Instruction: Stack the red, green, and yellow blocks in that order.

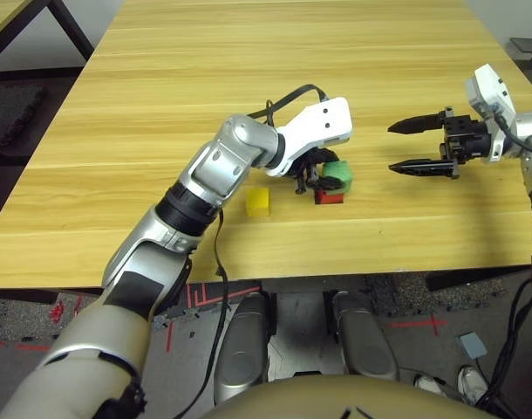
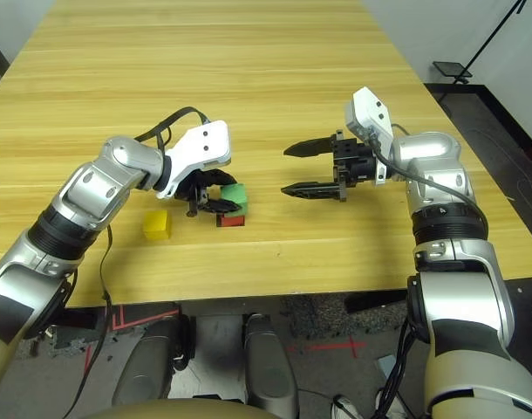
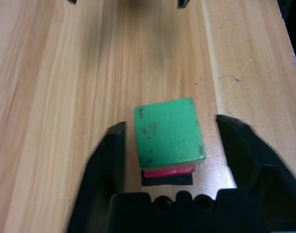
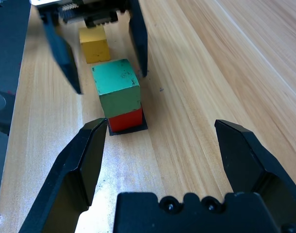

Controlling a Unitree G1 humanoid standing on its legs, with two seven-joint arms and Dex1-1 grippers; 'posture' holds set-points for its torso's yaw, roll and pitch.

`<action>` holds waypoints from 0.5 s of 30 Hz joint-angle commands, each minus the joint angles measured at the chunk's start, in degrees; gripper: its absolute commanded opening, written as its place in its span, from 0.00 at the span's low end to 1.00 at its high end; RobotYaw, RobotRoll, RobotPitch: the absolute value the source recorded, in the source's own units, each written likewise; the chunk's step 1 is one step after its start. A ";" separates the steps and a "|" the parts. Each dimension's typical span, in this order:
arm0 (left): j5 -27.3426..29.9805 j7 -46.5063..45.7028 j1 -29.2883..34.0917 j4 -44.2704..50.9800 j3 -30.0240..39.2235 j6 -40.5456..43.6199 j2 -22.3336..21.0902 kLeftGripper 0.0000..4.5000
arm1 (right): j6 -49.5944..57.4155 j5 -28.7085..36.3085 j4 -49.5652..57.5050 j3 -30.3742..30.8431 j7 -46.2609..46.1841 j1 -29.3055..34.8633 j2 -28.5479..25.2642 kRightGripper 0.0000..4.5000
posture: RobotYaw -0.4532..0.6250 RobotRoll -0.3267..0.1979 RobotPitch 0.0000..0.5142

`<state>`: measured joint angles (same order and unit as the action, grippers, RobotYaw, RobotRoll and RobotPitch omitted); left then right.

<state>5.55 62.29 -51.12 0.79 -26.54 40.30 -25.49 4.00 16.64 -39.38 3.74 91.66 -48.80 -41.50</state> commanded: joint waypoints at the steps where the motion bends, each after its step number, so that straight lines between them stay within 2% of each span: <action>1: 1.37 2.57 0.51 5.35 3.70 1.39 -6.41 0.99 | -0.32 -0.66 -1.07 -0.65 0.21 -0.53 -0.11 1.00 | 0.55 0.71 0.33; 6: 1.35 8.66 4.61 11.81 5.24 1.51 -21.81 0.99 | -0.87 -1.11 -2.48 -0.64 0.33 -1.55 0.38 1.00 | 0.57 0.71 0.31; 8: 1.87 9.57 7.61 13.73 6.06 1.86 -25.91 0.99 | -1.11 -1.32 -3.20 -0.61 0.40 -2.02 0.67 1.00 | 0.58 0.70 0.31; 11: 2.33 9.46 11.82 15.43 6.94 1.42 -29.13 0.99 | -1.66 -1.76 -4.55 -0.51 0.54 -2.94 1.12 1.00 | 0.59 0.70 0.31; 15: 1.97 7.67 15.17 14.89 7.23 0.17 -28.53 0.99 | -2.26 -2.43 -6.21 -0.43 0.78 -4.38 1.83 1.00 | 0.59 0.68 0.31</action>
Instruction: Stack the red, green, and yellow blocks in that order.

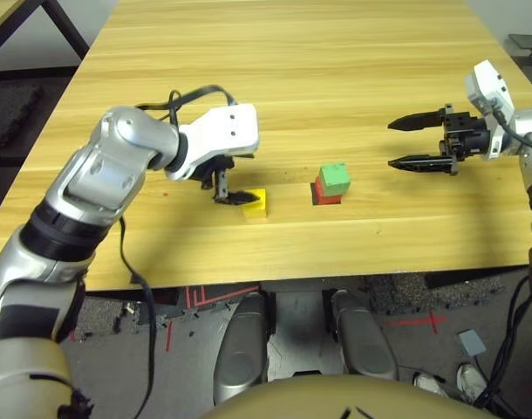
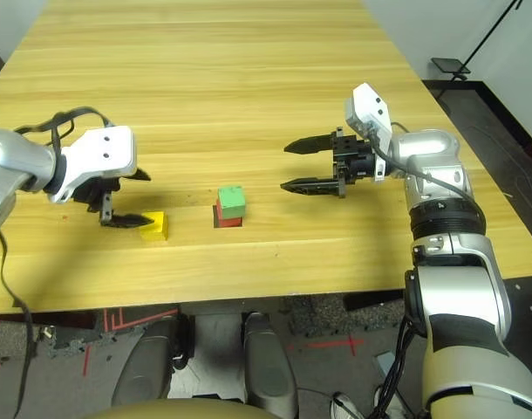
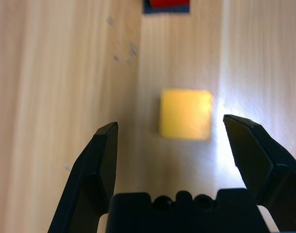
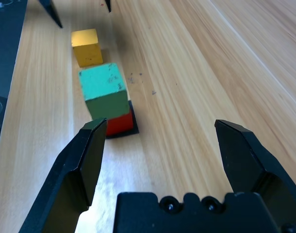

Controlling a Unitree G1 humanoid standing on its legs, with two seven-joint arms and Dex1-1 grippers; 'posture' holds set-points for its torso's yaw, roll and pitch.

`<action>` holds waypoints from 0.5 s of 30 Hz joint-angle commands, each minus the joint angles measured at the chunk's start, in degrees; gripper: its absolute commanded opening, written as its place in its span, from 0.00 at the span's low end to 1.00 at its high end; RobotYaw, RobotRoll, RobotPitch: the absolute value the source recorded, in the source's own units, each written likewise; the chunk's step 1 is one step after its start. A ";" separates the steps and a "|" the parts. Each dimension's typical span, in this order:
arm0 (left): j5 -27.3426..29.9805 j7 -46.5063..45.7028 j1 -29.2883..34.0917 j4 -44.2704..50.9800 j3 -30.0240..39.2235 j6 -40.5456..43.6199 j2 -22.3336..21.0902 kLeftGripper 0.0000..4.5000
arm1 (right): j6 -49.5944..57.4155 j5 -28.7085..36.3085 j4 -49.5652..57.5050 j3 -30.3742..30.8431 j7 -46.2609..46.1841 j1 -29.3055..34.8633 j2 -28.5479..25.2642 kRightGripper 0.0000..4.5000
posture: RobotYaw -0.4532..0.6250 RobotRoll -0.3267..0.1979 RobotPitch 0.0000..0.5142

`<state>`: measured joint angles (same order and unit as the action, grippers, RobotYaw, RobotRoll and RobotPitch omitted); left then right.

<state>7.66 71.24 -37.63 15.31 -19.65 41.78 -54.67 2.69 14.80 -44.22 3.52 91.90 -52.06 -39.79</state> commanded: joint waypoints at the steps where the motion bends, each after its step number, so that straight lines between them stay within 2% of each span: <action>1: -0.48 -2.25 2.35 -0.72 0.29 -1.98 1.58 0.99 | -1.02 -0.77 -1.69 -0.21 0.57 -1.49 0.34 1.00 | 0.59 0.67 0.31; 8: -2.16 -4.84 3.73 -4.33 -0.85 -5.09 5.20 0.99 | -0.80 -0.82 -1.80 -0.38 0.59 -1.71 0.47 1.00 | 0.58 0.66 0.32; 13: -3.28 -4.78 5.04 -5.42 -1.75 -6.63 5.61 0.99 | -0.38 -0.76 -1.28 -0.74 0.40 -1.28 0.27 1.00 | 0.57 0.66 0.32; 15: -3.47 -4.34 5.81 -5.52 -1.97 -6.66 5.32 0.91 | -0.16 -0.65 -1.08 -0.94 0.10 -1.12 0.25 1.00 | 0.57 0.66 0.32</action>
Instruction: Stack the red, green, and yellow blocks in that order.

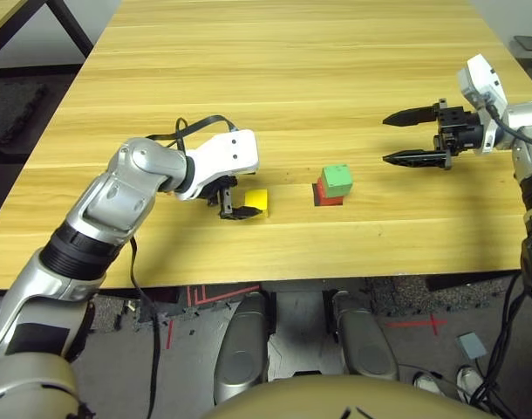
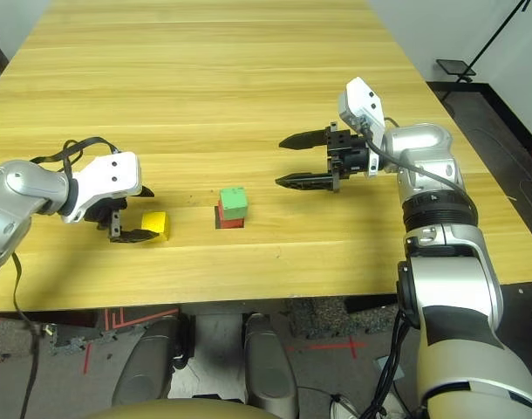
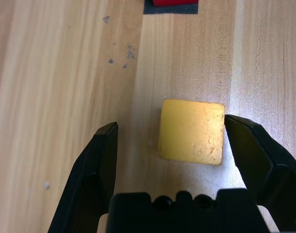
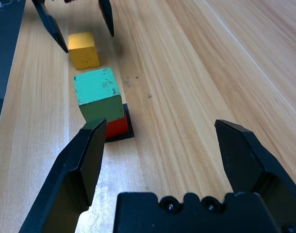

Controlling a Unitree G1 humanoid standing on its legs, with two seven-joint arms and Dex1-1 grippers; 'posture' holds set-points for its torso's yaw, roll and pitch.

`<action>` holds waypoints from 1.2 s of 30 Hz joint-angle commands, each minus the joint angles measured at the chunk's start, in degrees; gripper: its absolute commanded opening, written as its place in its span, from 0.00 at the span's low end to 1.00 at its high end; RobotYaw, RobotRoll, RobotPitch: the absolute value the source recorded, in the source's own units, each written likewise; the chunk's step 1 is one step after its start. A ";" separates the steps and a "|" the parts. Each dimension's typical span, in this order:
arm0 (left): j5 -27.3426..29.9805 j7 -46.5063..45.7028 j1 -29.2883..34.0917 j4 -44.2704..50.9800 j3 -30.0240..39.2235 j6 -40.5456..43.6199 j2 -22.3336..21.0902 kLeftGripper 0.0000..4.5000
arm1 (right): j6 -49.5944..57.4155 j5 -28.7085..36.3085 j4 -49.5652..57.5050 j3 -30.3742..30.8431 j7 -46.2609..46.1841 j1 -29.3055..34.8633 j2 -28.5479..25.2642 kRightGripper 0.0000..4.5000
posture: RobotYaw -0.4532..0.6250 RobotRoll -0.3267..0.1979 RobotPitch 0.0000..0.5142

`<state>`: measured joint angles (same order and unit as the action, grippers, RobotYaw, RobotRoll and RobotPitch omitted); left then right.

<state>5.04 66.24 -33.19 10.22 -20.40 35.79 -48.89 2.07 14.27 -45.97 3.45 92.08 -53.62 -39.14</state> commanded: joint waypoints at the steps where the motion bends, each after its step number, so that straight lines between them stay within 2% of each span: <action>1: -0.84 0.78 1.53 -0.42 -1.22 -0.53 -0.48 0.86 | 0.47 -0.12 0.66 -0.91 -0.16 0.46 -0.41 1.00 | 0.57 0.67 0.32; 7: 0.50 -0.41 1.17 1.46 -0.01 3.26 0.95 0.46 | 0.41 -0.13 0.53 -1.18 -0.63 0.55 -0.27 1.00 | 0.57 0.67 0.31; 8: 1.26 -0.53 0.04 2.07 0.51 5.03 1.40 0.44 | 0.41 -0.15 0.50 -1.20 -0.70 0.56 -0.22 1.00 | 0.58 0.68 0.31; 14: 6.17 -0.44 -9.28 6.89 2.60 16.38 3.51 0.44 | 0.41 -0.14 0.53 -1.24 -1.05 1.05 0.09 1.00 | 0.59 0.70 0.30; 21: 9.93 -1.99 -20.06 9.65 0.57 27.95 5.56 0.44 | 1.47 0.22 2.42 -1.28 -0.92 3.25 0.17 1.00 | 0.59 0.74 0.32; 30: 11.16 -5.37 -27.81 5.44 -4.59 30.65 12.78 0.44 | 3.90 1.18 7.46 -2.12 -1.93 8.02 0.04 1.00 | 0.57 0.80 0.32; 36: 11.06 -6.37 -29.15 2.41 -8.12 29.14 15.63 0.44 | 5.32 1.65 10.41 -3.14 -3.01 10.66 -0.24 1.00 | 0.55 0.82 0.33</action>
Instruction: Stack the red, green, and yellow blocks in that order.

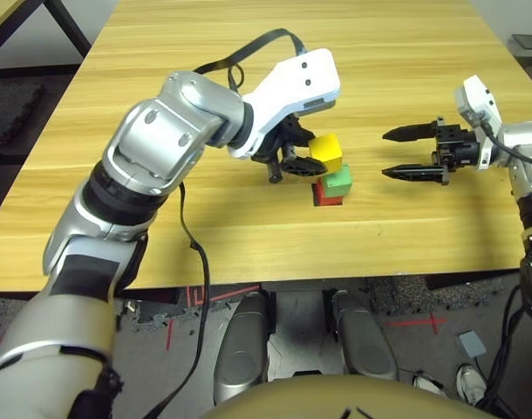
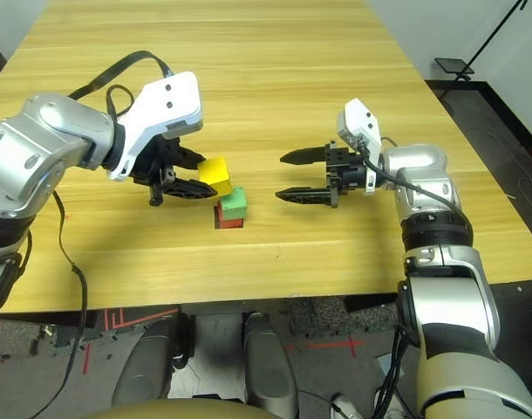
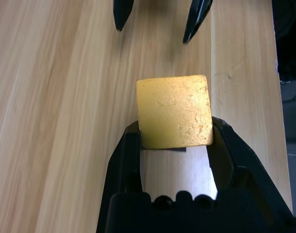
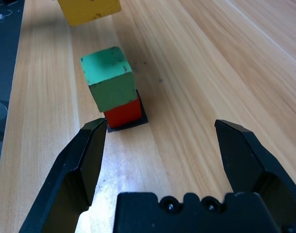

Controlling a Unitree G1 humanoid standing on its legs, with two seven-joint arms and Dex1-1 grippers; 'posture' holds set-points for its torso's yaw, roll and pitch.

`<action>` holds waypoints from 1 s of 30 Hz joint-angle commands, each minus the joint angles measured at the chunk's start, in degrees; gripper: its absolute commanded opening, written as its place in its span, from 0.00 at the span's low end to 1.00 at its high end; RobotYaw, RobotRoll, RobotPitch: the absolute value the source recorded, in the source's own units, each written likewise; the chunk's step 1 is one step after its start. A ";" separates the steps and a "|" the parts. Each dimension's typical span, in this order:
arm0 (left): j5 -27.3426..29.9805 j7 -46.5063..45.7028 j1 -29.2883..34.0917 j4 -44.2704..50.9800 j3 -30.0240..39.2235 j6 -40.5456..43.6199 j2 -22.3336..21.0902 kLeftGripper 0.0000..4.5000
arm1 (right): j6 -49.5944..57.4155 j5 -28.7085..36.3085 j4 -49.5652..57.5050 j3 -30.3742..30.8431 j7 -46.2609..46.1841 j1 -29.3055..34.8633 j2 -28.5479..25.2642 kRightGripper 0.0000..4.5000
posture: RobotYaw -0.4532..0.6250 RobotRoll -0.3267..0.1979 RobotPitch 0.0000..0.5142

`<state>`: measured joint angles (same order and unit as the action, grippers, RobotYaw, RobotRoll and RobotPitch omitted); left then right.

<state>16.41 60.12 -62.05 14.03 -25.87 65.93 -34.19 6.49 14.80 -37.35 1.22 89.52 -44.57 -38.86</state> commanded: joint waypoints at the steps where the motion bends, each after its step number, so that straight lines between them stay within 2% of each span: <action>1: -0.49 -0.29 -0.40 -1.93 -3.28 -1.57 1.24 0.44 | 1.25 1.25 2.47 -1.05 -0.64 2.16 -0.58 1.00 | 0.54 0.83 0.34; 8: -1.07 -0.60 -0.69 -4.63 -5.82 -3.72 2.79 0.44 | 2.73 2.02 5.19 -1.72 -1.67 4.31 -1.32 1.00 | 0.53 0.84 0.36; 30: -2.54 -0.90 -0.50 -7.28 -6.18 -5.24 3.82 0.44 | 4.04 2.63 7.05 -1.81 -2.44 5.74 -1.68 1.00 | 0.52 0.85 0.38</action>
<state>14.02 59.06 -62.11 6.31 -31.40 60.47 -30.70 10.22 16.98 -30.88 -0.43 87.18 -39.68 -40.13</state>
